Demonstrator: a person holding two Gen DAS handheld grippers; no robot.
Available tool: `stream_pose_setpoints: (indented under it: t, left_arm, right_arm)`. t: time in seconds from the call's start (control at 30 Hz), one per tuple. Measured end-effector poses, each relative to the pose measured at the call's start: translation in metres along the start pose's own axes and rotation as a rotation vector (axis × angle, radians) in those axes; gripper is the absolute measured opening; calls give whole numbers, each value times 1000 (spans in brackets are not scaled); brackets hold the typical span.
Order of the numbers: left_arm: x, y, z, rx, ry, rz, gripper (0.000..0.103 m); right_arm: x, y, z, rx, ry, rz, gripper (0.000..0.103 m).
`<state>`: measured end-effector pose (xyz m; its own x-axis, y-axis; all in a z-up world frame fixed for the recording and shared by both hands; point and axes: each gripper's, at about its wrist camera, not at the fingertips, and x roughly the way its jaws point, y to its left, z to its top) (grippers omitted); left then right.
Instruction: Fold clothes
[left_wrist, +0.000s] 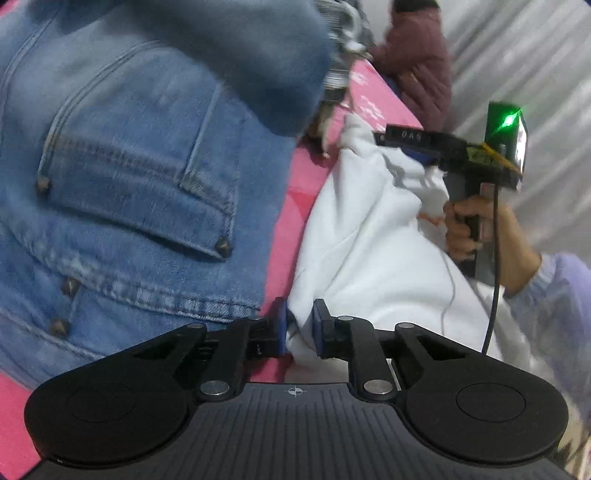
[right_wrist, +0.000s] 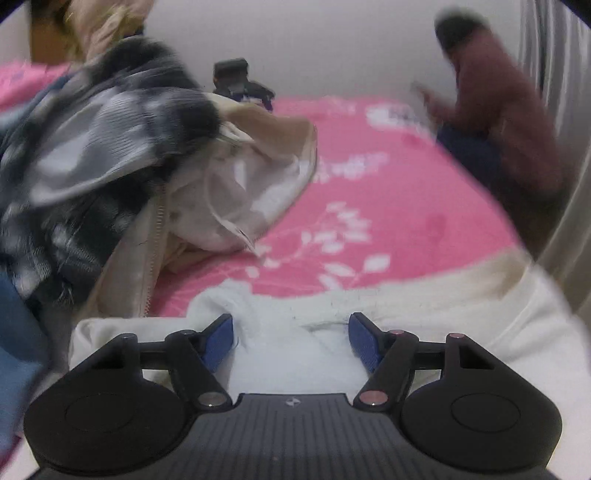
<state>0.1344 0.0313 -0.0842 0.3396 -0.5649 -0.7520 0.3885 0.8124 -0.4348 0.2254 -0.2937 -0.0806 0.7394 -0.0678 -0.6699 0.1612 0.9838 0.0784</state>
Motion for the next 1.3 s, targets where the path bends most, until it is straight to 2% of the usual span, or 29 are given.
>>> stream_pose_setpoints:
  t: [0.07, 0.17, 0.2, 0.23, 0.3, 0.37, 0.43, 0.5, 0.53, 0.6, 0.67, 0.73, 0.77, 0.8, 0.87, 0.93, 0.97, 1.0, 1.07, 1.17, 1.23, 1.3]
  left_arm:
    - [-12, -5, 3, 20, 4, 24, 24]
    - [-33, -25, 15, 128, -107, 45, 24]
    - [-36, -33, 21, 173, -147, 39, 28]
    - [-34, -40, 29, 200, -172, 28, 31]
    - [-14, -49, 55, 191, -197, -18, 32]
    - [11, -52, 75, 162, -185, -50, 32]
    - [43, -52, 90, 102, -104, -61, 32]
    - [59, -43, 87, -2, -68, -58, 32]
    - [64, -40, 84, -19, -57, -70, 32]
    - [65, -38, 76, -1, -57, -55, 32]
    - [68, -41, 71, 29, -61, -40, 32]
    - [67, -41, 67, 47, -60, -34, 32]
    - [67, -41, 66, 53, -60, -33, 32]
    - [66, -41, 65, 56, -62, -33, 32]
    - [62, -44, 63, 61, -65, -34, 32]
    - [59, -44, 59, 68, -69, -40, 32]
    - [56, -45, 58, 75, -72, -39, 32]
    - [53, -45, 56, 78, -75, -36, 32]
    - [47, -45, 52, 77, -83, -31, 32]
    - [54, -46, 57, 68, -76, -18, 32]
    - [62, -41, 50, 97, -41, 34, 32]
    - [66, -41, 39, 155, -63, 63, 28]
  right_arm:
    - [-12, -1, -4, -37, -8, -21, 71]
    - [-36, -7, -11, -55, -54, -15, 71]
    - [-43, -9, -11, -53, -72, -26, 72]
    - [-48, -12, -11, -45, -84, -37, 72]
    - [-54, -22, -13, -10, -91, -32, 72]
    - [-56, -32, -14, 25, -91, -14, 72]
    - [-53, -40, -13, 55, -84, 21, 73]
    - [-46, -45, -5, 74, -72, 94, 77]
    - [-43, -48, -1, 83, -66, 132, 78]
    - [-35, -47, 9, 75, -47, 231, 88]
    - [-25, -46, 19, 74, -17, 330, 94]
    - [-11, -41, 28, 101, 29, 363, 94]
    - [-1, -38, 33, 123, 54, 369, 91]
    - [7, -35, 36, 148, 79, 381, 76]
    - [24, -30, 40, 193, 145, 410, 58]
    - [33, -20, 41, 187, 183, 386, 43]
    - [32, -15, 41, 172, 181, 347, 22]
    - [30, -11, 41, 156, 175, 302, 14]
    - [22, -10, 41, 167, 131, 281, 11]
    - [6, -6, 49, 106, -17, 151, 11]
    - [8, -7, 53, 103, -44, 135, 11]
    - [18, -7, 52, 97, -28, 143, 11]
